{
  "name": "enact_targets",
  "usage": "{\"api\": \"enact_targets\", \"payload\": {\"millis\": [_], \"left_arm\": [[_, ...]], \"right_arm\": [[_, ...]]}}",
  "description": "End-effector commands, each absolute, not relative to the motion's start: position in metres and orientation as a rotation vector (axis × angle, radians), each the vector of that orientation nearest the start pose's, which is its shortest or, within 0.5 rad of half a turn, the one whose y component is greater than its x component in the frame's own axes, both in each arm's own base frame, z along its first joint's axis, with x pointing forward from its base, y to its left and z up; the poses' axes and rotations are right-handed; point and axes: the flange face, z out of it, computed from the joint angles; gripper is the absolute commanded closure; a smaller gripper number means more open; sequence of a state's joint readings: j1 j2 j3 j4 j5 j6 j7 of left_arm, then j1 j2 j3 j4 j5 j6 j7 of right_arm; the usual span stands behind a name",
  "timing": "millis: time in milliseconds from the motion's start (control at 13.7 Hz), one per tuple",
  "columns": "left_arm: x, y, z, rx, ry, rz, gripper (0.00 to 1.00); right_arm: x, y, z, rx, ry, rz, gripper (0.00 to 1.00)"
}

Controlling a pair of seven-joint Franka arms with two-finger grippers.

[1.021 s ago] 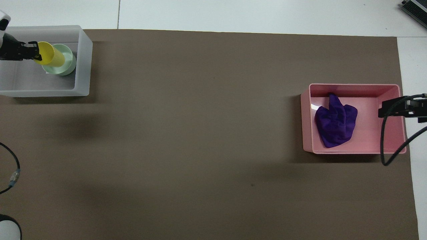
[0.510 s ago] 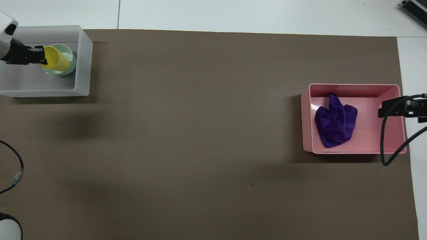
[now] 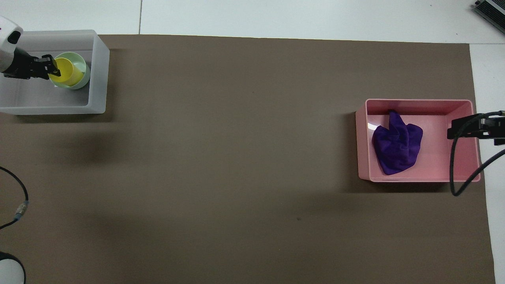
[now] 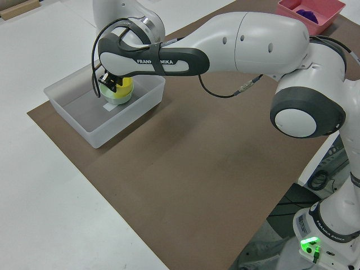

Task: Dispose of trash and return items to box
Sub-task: 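Lower the yellow cup into the green bowl and open the left gripper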

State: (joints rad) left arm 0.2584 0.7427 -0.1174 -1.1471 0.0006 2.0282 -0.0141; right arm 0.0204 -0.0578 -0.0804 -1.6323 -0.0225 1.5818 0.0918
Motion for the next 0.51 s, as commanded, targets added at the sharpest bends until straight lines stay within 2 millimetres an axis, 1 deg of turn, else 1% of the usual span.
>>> {"api": "enact_targets", "payload": {"millis": [0, 73, 146, 219, 292, 365, 438], "left_arm": [[0.751, 0.132, 0.400, -3.181, -0.271, -0.280, 0.00], [0.751, 0.126, 0.410, -3.179, -0.222, -0.302, 0.00], [0.748, 0.120, 0.429, -3.172, -0.145, -0.336, 0.00], [0.740, 0.116, 0.442, -3.166, -0.069, -0.338, 0.00], [0.727, 0.107, 0.457, -3.156, 0.011, -0.346, 0.00], [0.712, 0.089, 0.468, -3.147, 0.080, -0.343, 0.00], [0.698, 0.066, 0.481, -3.144, 0.129, -0.339, 0.00]], "right_arm": [[0.530, -0.036, 0.627, -3.140, 0.217, -0.009, 0.00], [0.530, -0.036, 0.627, -3.140, 0.217, -0.009, 0.00], [0.530, -0.036, 0.628, -3.140, 0.217, -0.012, 0.00], [0.530, -0.036, 0.627, -3.140, 0.217, -0.009, 0.00], [0.530, -0.036, 0.627, -3.140, 0.214, -0.009, 0.00], [0.530, -0.036, 0.627, -3.140, 0.214, -0.009, 0.00], [0.530, -0.036, 0.627, -3.140, 0.214, -0.009, 0.00]]}}
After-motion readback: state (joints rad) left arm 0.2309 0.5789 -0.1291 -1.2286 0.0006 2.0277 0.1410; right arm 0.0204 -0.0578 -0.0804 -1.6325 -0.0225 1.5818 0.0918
